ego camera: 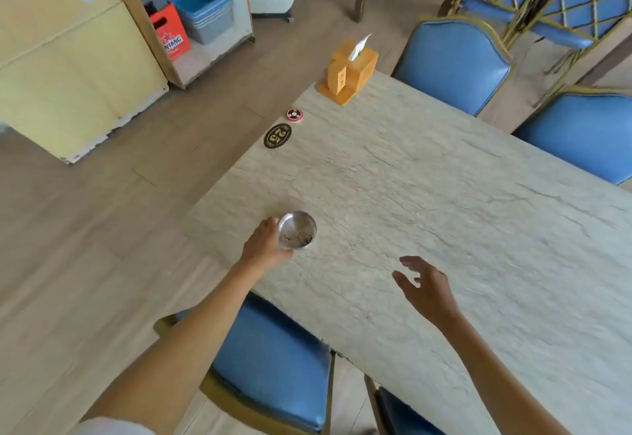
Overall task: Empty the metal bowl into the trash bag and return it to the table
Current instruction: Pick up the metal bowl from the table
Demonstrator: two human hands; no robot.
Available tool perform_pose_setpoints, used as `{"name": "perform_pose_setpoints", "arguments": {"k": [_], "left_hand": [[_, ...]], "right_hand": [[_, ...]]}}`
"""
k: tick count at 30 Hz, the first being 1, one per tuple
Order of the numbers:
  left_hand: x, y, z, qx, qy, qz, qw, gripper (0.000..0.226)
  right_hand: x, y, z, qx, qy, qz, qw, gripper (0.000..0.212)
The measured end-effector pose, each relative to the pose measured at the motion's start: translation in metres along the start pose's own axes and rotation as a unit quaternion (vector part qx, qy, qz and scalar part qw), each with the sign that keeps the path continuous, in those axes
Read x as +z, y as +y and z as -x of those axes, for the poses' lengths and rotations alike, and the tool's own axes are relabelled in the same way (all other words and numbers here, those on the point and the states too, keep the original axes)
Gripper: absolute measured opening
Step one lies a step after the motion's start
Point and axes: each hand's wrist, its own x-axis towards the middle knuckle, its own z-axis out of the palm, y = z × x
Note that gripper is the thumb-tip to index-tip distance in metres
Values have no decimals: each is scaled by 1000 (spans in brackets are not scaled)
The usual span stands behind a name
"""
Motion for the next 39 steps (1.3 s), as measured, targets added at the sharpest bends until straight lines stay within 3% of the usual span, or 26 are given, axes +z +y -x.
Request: {"name": "perform_pose_setpoints", "arguments": {"k": [4,8,21,28,34,39], "left_hand": [[3,8,-18,-11,-13,7,1000,102],[11,9,-32,-2,-26,7,1000,116],[29,14,-51,2,-38,-34,999,121],[25,15,-42,12,-31,-19,999,113],[16,25,-9,77,-20,55,995,110],[5,48,37,178,-22,82,980,108]], "right_hand": [[3,-11,-17,5,-9,9,1000,39],[7,-16,-29,12,-16,6,1000,39],[15,-22,-41,21,-14,-3,1000,41],[17,-20,-29,27,-18,-27,999,42],[17,-26,-14,61,-44,-157,985,45],[12,-39,10,103,-83,-357,925,46]]}}
